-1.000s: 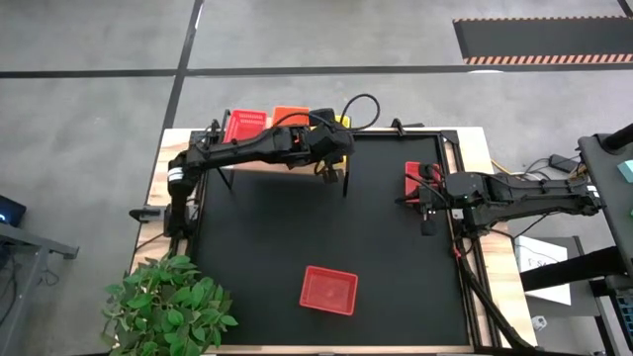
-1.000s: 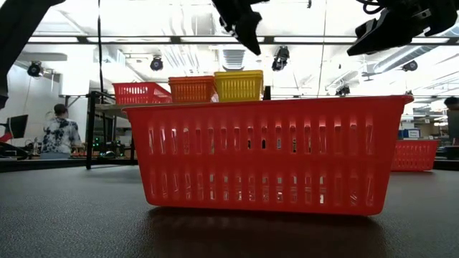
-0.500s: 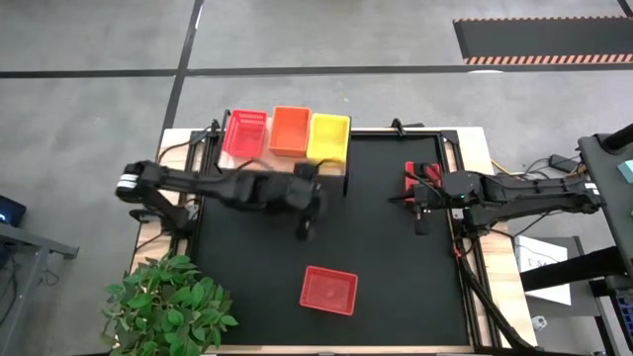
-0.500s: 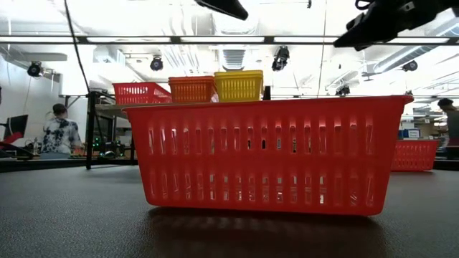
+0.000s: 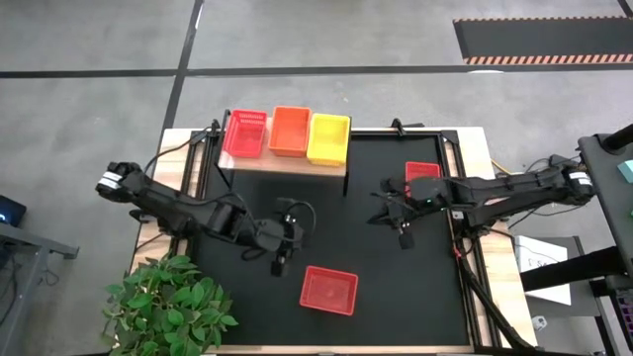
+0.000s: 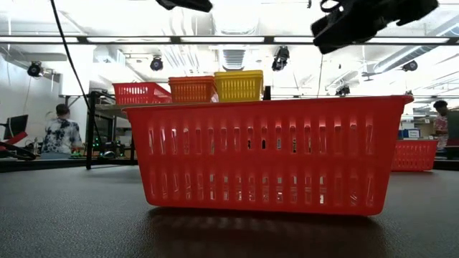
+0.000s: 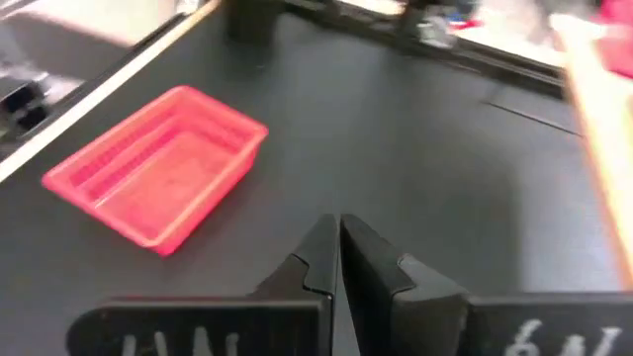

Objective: Stack baskets on shelf by color
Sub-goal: Stack the bottom red bin on the other red bin on the shelf

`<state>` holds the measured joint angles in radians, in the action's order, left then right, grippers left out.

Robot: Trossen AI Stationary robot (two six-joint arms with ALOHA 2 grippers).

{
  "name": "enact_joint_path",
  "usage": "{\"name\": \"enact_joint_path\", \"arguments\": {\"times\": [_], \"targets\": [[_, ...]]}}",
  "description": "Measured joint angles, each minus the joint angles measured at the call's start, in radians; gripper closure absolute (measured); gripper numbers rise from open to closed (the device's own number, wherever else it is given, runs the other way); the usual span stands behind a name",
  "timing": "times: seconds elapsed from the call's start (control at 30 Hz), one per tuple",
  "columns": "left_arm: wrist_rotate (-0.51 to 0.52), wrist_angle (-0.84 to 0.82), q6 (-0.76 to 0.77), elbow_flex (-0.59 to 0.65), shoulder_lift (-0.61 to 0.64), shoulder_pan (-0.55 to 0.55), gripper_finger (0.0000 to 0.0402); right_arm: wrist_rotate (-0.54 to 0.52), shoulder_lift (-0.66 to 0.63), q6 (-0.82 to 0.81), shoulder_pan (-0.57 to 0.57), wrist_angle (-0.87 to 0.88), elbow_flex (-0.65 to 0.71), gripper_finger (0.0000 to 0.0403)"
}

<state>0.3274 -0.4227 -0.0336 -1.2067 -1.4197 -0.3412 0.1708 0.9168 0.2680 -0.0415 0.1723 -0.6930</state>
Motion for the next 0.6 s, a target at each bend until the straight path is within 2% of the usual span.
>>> {"name": "enact_joint_path", "arguments": {"times": [0.1,0.2,0.43,0.6], "targets": [[0.000,-0.057,0.001,0.000,0.010,-0.010,0.0313,0.069,0.082,0.073,-0.029,0.042,-0.050,0.0385],[0.008,-0.099,0.003,0.001,0.015,-0.008,0.0313,0.122,0.165,0.141,-0.066,0.111,-0.104,0.0358],[0.048,-0.103,-0.003,-0.001,0.038,-0.007,0.0313,0.117,0.354,0.228,-0.185,0.199,-0.234,0.0280],[0.155,-0.101,-0.036,-0.001,0.069,-0.006,0.0313,0.118,0.487,0.269,-0.258,0.250,-0.321,0.0260]]}}
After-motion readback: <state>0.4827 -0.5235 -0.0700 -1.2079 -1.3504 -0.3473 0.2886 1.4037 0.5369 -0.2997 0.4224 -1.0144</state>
